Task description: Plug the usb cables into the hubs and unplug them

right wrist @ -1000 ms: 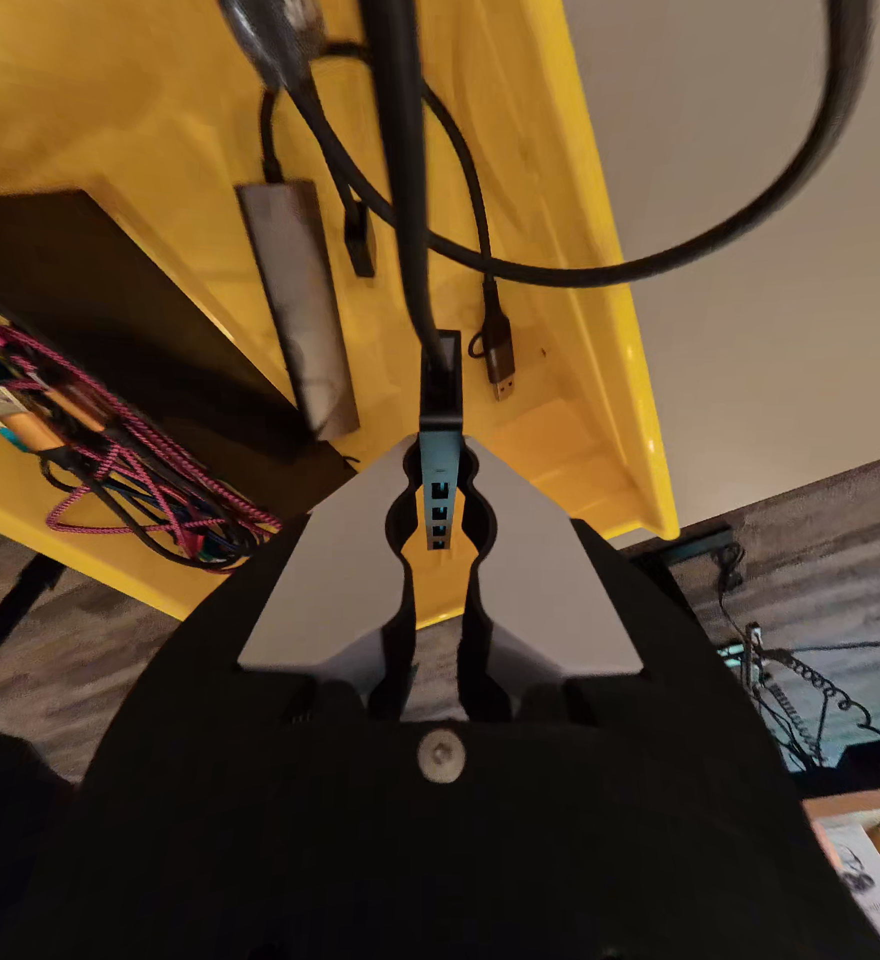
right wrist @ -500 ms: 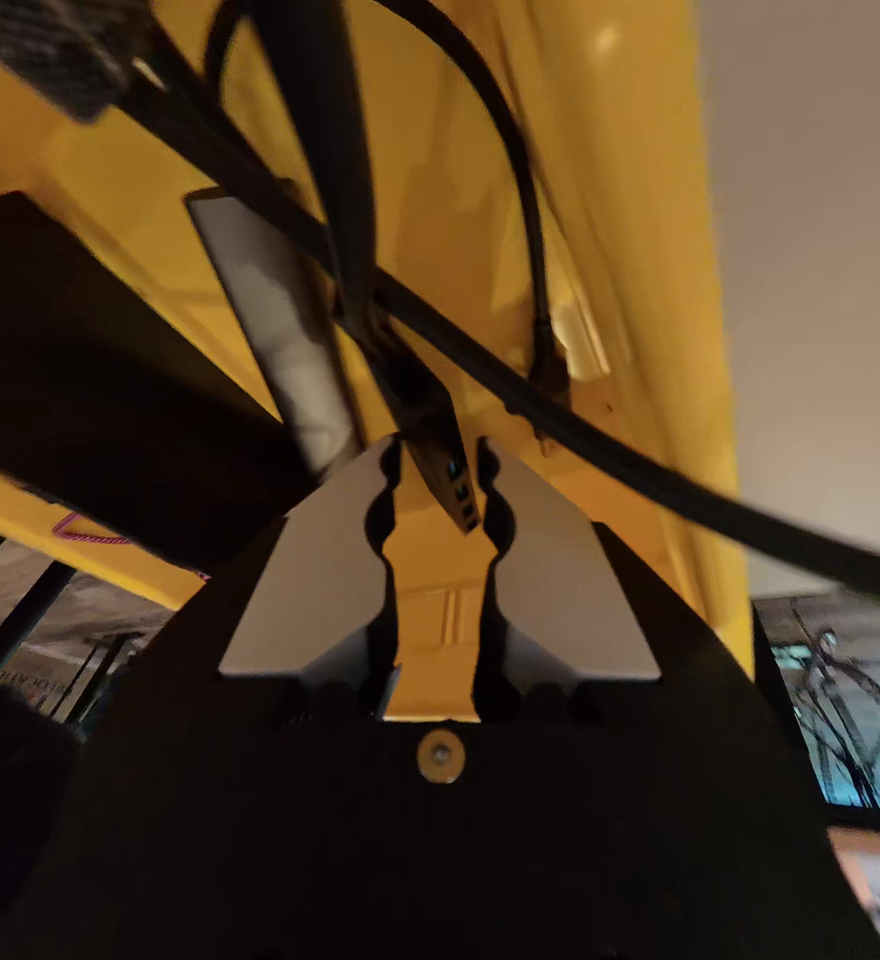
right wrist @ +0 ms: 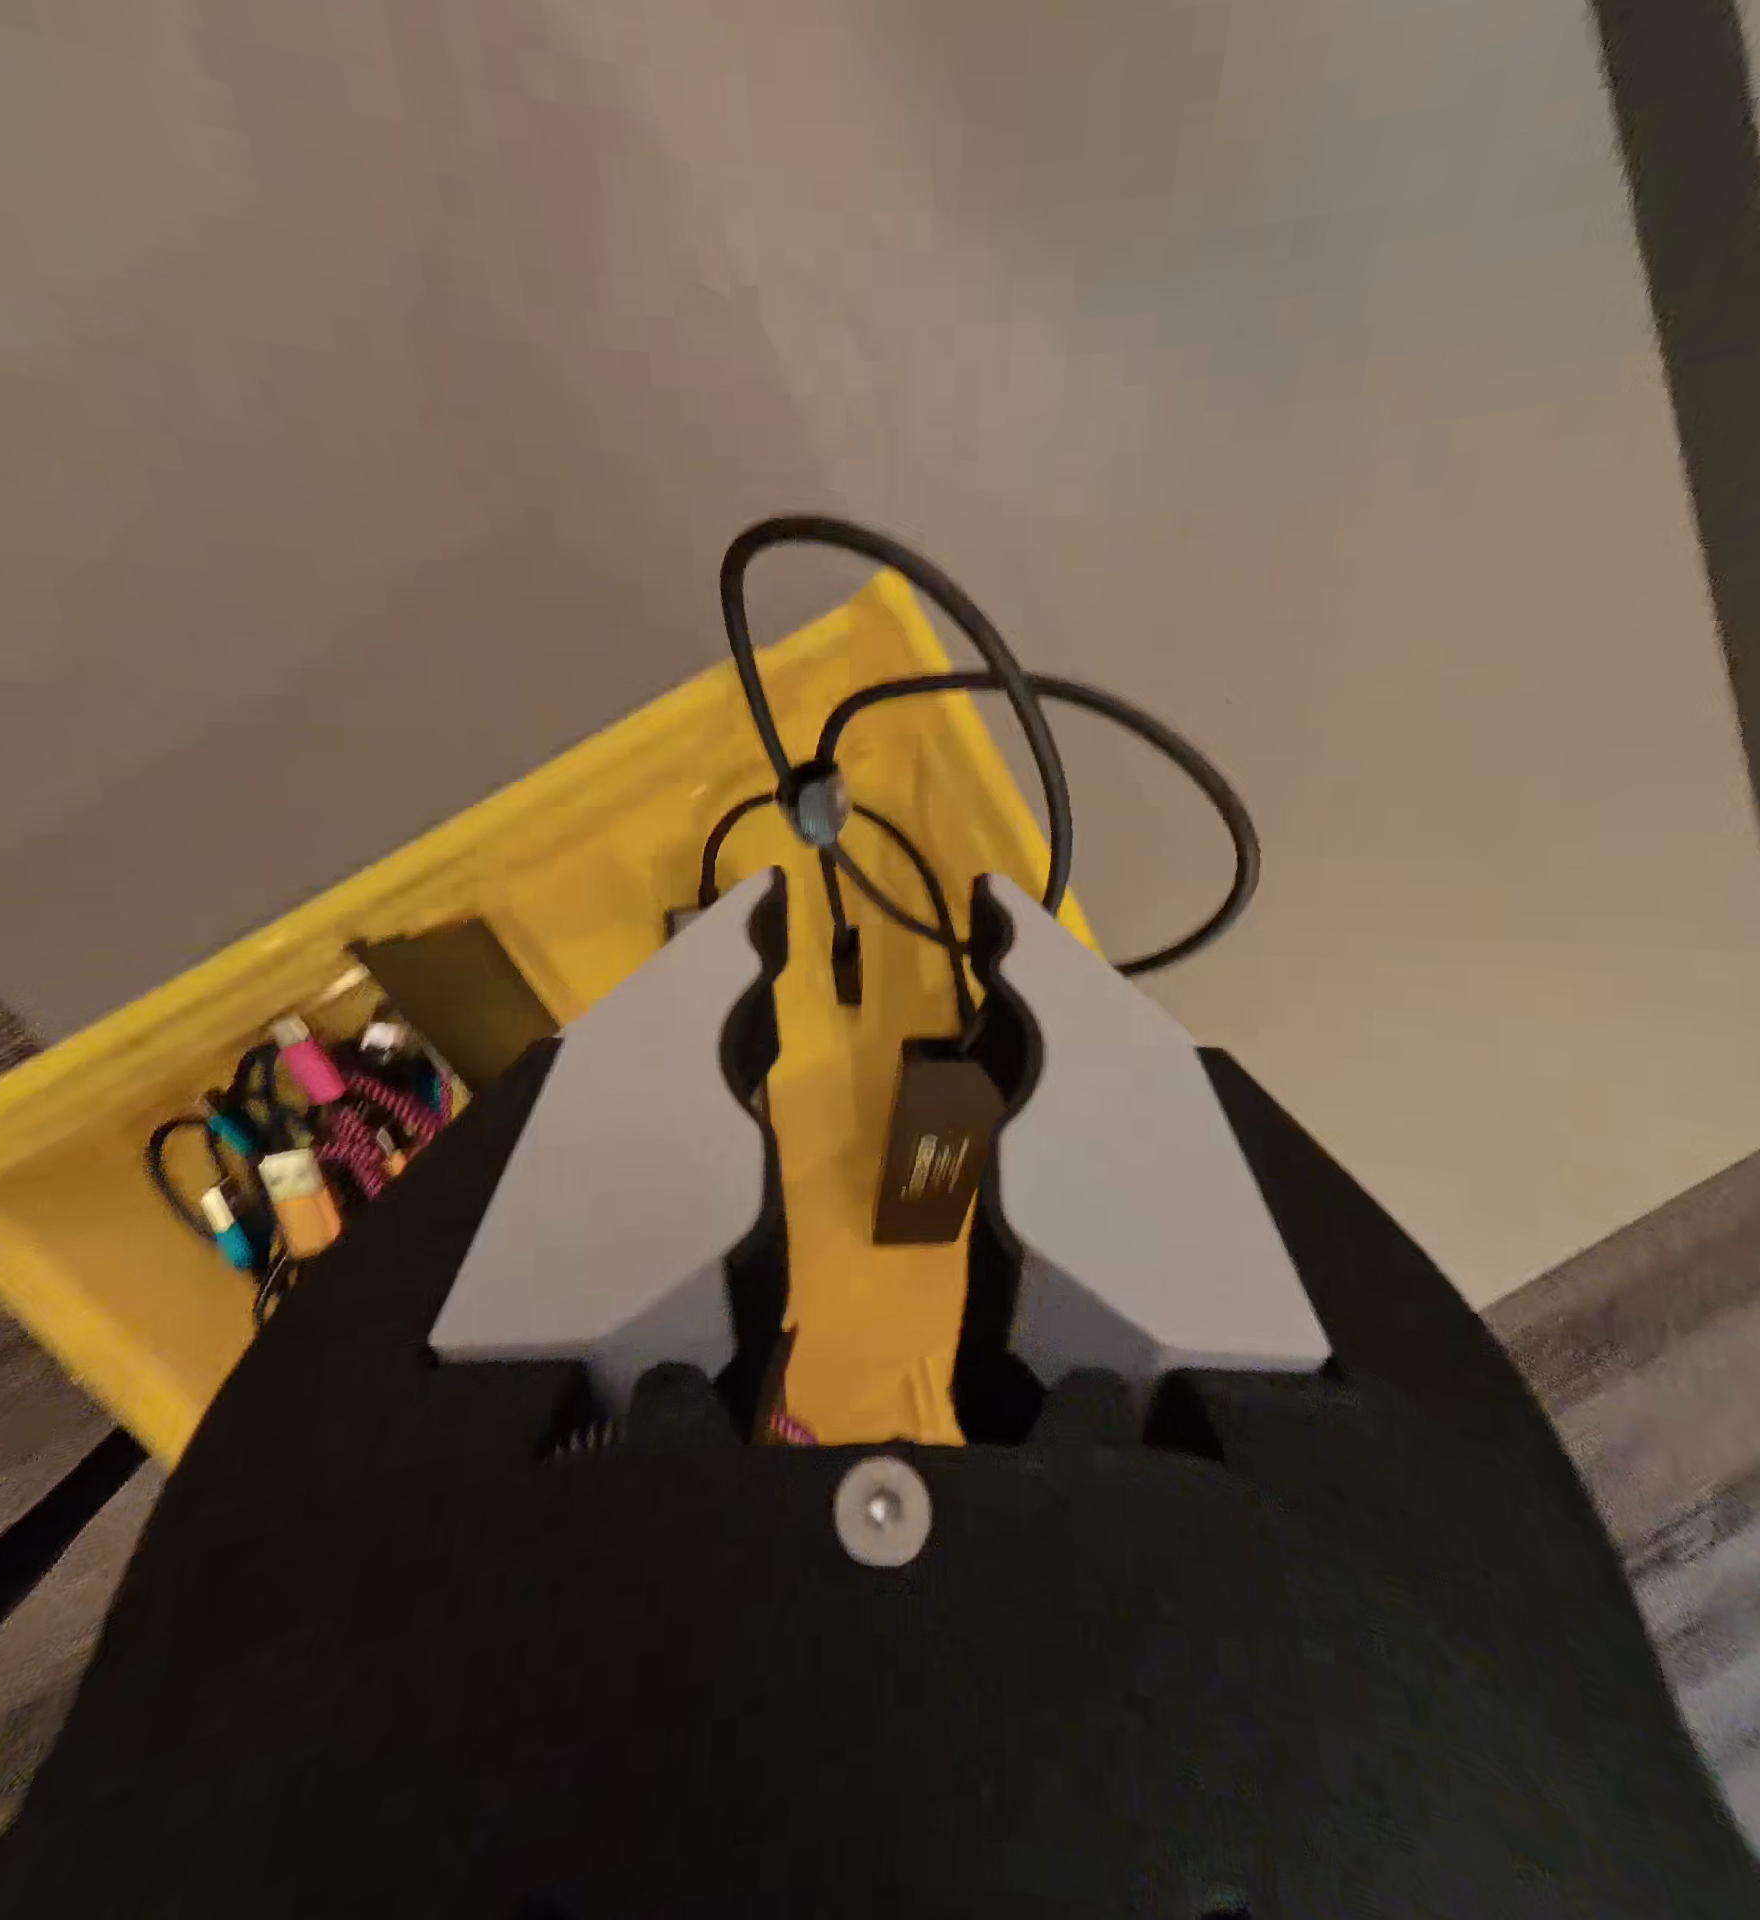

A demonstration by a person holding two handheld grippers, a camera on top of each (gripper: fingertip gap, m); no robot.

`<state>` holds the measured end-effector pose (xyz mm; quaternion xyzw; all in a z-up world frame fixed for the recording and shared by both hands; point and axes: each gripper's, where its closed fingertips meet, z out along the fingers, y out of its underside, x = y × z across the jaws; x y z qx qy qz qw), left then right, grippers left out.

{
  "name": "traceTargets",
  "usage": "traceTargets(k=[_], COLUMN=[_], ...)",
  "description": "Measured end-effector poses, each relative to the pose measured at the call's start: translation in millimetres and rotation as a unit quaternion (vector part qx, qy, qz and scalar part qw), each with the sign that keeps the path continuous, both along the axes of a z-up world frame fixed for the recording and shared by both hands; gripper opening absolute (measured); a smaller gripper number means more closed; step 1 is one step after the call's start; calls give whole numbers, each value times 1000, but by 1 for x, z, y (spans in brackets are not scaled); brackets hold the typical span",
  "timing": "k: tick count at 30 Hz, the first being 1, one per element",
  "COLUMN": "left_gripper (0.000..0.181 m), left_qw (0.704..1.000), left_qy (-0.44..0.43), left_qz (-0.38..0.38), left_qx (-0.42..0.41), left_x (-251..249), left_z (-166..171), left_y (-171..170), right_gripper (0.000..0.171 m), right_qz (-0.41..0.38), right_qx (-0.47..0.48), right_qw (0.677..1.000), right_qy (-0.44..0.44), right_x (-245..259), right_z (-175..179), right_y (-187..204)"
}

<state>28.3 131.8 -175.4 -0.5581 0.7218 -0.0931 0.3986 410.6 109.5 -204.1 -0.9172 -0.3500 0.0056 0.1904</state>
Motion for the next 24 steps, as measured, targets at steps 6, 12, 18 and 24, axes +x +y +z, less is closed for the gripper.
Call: traceTargets(k=[6,12,18,24], left_gripper=[116,116,116,117], left_qw=[1000,1000,999,994], left_qy=[4,13,13,-43], left_qz=[3,15,33,101], left_qx=[4,6,13,18], left_x=[-6,-12,-19,-49], left_z=[-2,-6,-1,33], left_y=[-3,4,12,39], right_gripper=[0,0,27,49], right_qz=[-33,-15,-12,-29], right_qx=[-55,-130,-171,-89], right_qw=[998,987,982,996], right_qy=[-8,-92,-81,9], right_x=[7,24,21,7], right_z=[-65,-105,-97,-35], right_y=[-2,-26,-40,-45])
